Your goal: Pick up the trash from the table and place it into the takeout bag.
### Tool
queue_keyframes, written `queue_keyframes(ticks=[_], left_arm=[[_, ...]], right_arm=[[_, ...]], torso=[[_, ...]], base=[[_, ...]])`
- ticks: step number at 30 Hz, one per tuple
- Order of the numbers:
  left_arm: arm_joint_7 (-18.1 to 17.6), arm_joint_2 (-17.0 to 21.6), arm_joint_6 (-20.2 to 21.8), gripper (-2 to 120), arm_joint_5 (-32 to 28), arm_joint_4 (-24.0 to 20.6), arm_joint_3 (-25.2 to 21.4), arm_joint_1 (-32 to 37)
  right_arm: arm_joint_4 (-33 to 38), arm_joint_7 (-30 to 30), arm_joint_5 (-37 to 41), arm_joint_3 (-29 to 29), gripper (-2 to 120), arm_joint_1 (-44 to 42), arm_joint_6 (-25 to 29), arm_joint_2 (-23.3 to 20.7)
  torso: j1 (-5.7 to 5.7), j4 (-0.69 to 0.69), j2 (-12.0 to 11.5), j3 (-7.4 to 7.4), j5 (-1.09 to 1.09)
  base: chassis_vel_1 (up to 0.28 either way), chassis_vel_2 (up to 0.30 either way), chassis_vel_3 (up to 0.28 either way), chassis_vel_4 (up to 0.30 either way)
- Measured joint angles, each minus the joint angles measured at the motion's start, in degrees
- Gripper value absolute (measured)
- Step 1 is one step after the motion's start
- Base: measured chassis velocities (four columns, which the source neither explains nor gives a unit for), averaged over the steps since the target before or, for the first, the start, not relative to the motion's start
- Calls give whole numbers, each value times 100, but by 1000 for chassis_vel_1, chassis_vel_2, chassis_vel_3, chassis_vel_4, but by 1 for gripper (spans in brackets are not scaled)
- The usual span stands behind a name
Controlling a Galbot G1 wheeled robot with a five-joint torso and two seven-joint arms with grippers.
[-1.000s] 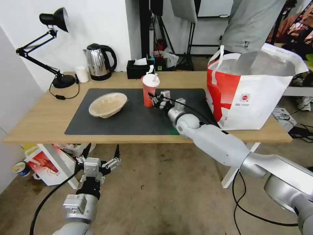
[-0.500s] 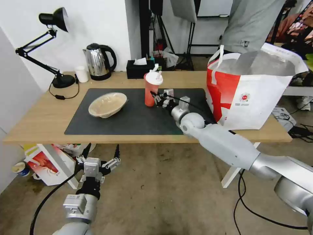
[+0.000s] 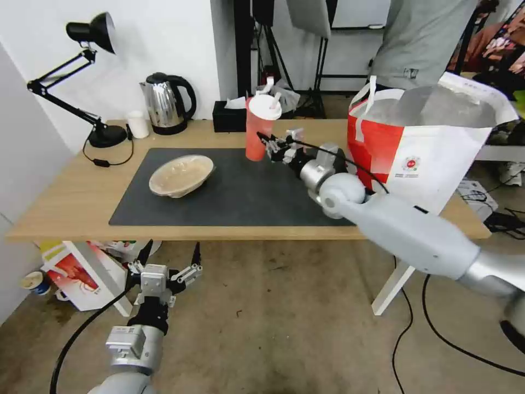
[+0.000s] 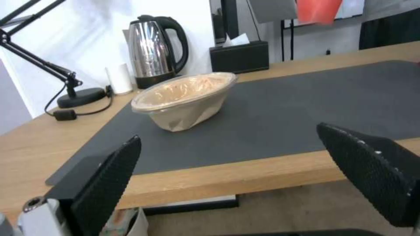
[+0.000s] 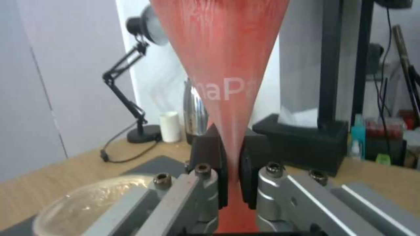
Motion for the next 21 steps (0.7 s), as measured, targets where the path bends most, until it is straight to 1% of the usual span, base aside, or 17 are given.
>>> queue_keyframes(ticks=[2, 4, 7, 8, 12, 13, 15, 16, 19, 20, 21], left_arm=[[0, 0, 0, 100, 0, 0, 0, 0], [0, 0, 0, 100, 0, 0, 0, 0], [0, 0, 0, 100, 0, 0, 0, 0], [0, 0, 0, 100, 0, 0, 0, 0], [0, 0, 0, 100, 0, 0, 0, 0], [0, 0, 0, 100, 0, 0, 0, 0], [0, 0, 0, 100, 0, 0, 0, 0], [0, 0, 0, 100, 0, 0, 0, 0], [0, 0, 0, 100, 0, 0, 0, 0], [0, 0, 0, 100, 0, 0, 0, 0], [0, 0, 0, 100, 0, 0, 0, 0]], right_arm=[[310, -2, 73, 100, 4, 67, -60, -228], [408, -7, 96, 118, 4, 88, -76, -308], [883, -69, 196, 190, 4, 206, -157, -699], [883, -69, 196, 190, 4, 206, -157, -699], [1265, -129, 376, 386, 4, 259, -246, -1073], [1265, -129, 376, 386, 4, 259, -246, -1073], [1456, -195, 483, 586, 4, 251, -311, -1313], [1456, -195, 483, 586, 4, 251, -311, -1313], [1606, -291, 552, 905, 4, 144, -352, -1605], [1606, -291, 552, 905, 4, 144, -352, -1605], [1642, -317, 571, 1036, 4, 89, -355, -1704]], torso=[[0, 0, 0, -1, -1], [0, 1, 0, -1, -1], [0, 0, 0, -1, 0], [0, 0, 0, -1, 0], [0, 1, 0, -1, 0], [0, 1, 0, -1, 0], [0, 1, 0, -1, 0], [0, 1, 0, -1, 0], [0, 0, 0, -1, 0], [0, 0, 0, -1, 0], [0, 0, 0, -1, 0]], base=[[0, 0, 0, 0], [0, 0, 0, 0], [0, 0, 0, 0], [0, 0, 0, 0], [0, 0, 0, 0], [0, 0, 0, 0], [0, 0, 0, 0], [0, 0, 0, 0], [0, 0, 0, 0], [0, 0, 0, 0], [0, 0, 0, 0]])
